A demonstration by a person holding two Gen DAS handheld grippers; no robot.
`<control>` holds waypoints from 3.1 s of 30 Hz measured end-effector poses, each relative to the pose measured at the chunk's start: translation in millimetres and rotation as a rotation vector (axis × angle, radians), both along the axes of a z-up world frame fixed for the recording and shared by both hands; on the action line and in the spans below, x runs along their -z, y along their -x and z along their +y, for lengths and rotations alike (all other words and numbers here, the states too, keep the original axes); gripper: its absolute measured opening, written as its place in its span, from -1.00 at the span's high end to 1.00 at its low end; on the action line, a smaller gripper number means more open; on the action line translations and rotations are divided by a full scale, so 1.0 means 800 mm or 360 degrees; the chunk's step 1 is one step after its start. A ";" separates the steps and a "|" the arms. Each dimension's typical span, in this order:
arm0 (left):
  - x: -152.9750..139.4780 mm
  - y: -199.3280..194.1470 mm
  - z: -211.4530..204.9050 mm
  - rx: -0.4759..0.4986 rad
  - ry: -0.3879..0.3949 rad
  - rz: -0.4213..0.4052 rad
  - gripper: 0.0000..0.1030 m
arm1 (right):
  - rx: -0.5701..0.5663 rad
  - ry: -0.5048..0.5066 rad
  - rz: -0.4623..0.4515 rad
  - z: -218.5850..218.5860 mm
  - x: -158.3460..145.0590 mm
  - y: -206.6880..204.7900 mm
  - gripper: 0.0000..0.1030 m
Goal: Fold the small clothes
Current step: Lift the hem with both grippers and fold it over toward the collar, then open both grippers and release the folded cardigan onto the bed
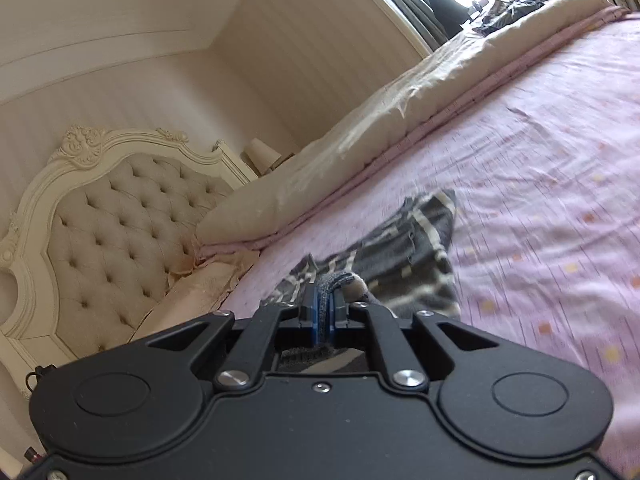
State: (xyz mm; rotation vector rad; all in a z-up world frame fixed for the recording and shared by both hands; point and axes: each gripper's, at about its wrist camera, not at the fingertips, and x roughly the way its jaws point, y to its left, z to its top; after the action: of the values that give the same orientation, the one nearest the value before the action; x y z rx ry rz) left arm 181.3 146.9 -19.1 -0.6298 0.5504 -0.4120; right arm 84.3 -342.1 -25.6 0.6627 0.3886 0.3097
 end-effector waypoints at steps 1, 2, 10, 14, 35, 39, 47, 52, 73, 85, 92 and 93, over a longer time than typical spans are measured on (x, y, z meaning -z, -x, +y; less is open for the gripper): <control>-0.007 -0.016 -0.003 -0.0011 -0.0009 -0.0025 0.91 | 0.0021 0.0029 -0.0014 -0.001 -0.005 -0.018 0.78; -0.013 -0.035 -0.008 -0.0018 -0.0020 -0.0047 0.91 | 0.0032 0.0031 -0.0017 -0.003 -0.008 -0.035 0.78; -0.004 -0.182 -0.036 -0.0100 -0.0029 0.0020 0.91 | 0.0121 0.0058 0.0061 -0.016 0.003 -0.193 0.78; 0.032 -0.247 -0.041 -0.0143 -0.0027 0.0173 0.91 | 0.0152 0.0097 0.0180 -0.017 0.029 -0.259 0.78; 0.020 -0.258 -0.037 -0.0304 -0.0572 0.0125 0.26 | 0.0300 0.0393 0.0239 -0.012 0.045 -0.306 -0.17; -0.001 -0.232 -0.091 -0.0154 -0.0786 -0.0011 0.06 | 0.0166 0.0667 0.0171 0.040 0.021 -0.299 -0.17; 0.047 -0.224 -0.167 0.0074 -0.0951 0.0058 -0.09 | -0.0128 0.1064 0.0163 0.155 0.054 -0.296 -0.14; 0.091 -0.205 -0.128 0.0081 -0.1110 -0.0017 -0.09 | -0.0020 0.1125 0.0178 0.125 0.088 -0.279 -0.15; 0.069 -0.122 -0.137 0.0022 -0.1183 0.0009 -0.32 | 0.0114 0.0930 0.0226 0.073 0.093 -0.264 -0.23; 0.103 -0.118 -0.115 -0.0028 -0.1048 0.0053 -0.45 | 0.0075 0.0402 0.0196 0.014 0.086 -0.248 -0.36; 0.105 -0.119 -0.112 -0.0024 -0.1029 0.0058 -0.48 | 0.0139 0.0268 0.0297 -0.024 0.076 -0.230 -0.52; 0.105 -0.119 -0.112 -0.0024 -0.1031 0.0057 -0.48 | 0.0137 0.0282 0.0311 -0.024 0.078 -0.227 -0.54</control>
State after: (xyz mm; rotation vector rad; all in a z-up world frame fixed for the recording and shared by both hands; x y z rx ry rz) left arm 276.8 57.6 -103.0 -0.0184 0.6699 -0.1871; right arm 266.1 -361.6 -88.0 0.5351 0.5655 0.1268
